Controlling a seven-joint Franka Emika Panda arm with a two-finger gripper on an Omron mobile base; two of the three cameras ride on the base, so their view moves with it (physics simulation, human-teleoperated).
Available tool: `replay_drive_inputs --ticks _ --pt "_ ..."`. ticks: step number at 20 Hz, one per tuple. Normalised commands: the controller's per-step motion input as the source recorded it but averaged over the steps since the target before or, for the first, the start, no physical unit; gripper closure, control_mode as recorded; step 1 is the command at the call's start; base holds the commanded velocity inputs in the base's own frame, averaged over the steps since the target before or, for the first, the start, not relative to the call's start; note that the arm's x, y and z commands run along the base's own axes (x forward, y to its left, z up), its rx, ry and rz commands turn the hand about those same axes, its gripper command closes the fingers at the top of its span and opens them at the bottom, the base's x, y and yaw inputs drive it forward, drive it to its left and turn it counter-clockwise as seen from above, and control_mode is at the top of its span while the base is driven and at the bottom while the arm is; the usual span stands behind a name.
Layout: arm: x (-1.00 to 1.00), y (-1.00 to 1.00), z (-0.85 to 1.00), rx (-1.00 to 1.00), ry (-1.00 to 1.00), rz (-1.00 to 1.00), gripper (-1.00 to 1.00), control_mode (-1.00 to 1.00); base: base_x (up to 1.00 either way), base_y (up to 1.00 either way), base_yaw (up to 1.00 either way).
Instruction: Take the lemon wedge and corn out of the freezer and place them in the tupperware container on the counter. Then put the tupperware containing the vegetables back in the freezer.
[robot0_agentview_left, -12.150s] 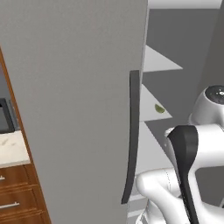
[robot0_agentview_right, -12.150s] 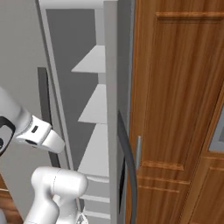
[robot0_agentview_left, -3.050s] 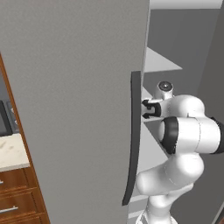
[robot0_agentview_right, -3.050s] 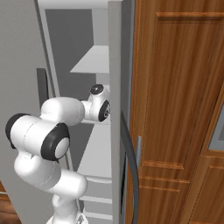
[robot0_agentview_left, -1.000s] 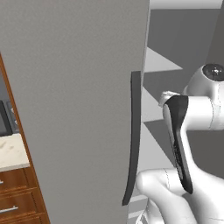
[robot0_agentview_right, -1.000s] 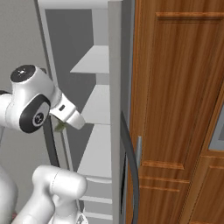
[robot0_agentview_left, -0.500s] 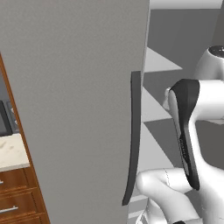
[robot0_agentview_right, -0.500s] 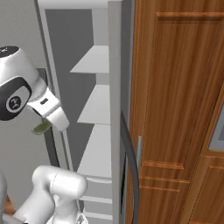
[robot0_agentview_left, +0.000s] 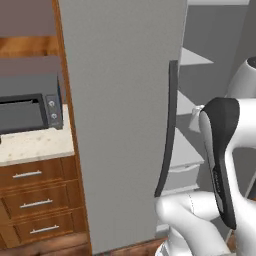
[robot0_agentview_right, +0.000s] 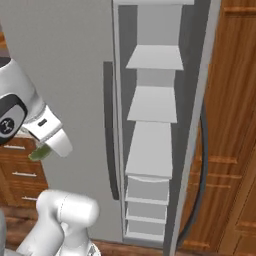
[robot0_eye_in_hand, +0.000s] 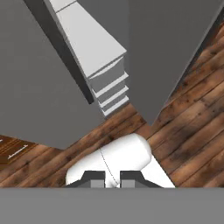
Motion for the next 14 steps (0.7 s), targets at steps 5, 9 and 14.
replay_drive_inputs --ticks 5,9,14 --pt "0.0 0.0 0.0 0.0 0.0 0.0 1.0 1.0 0.08 1.0 0.0" --pt "0.0 0.0 0.0 0.0 0.0 0.0 1.0 1.0 0.33 1.0 -0.03" --pt "0.0 0.0 0.0 0.0 0.0 0.0 1.0 1.0 0.27 1.0 -0.03"
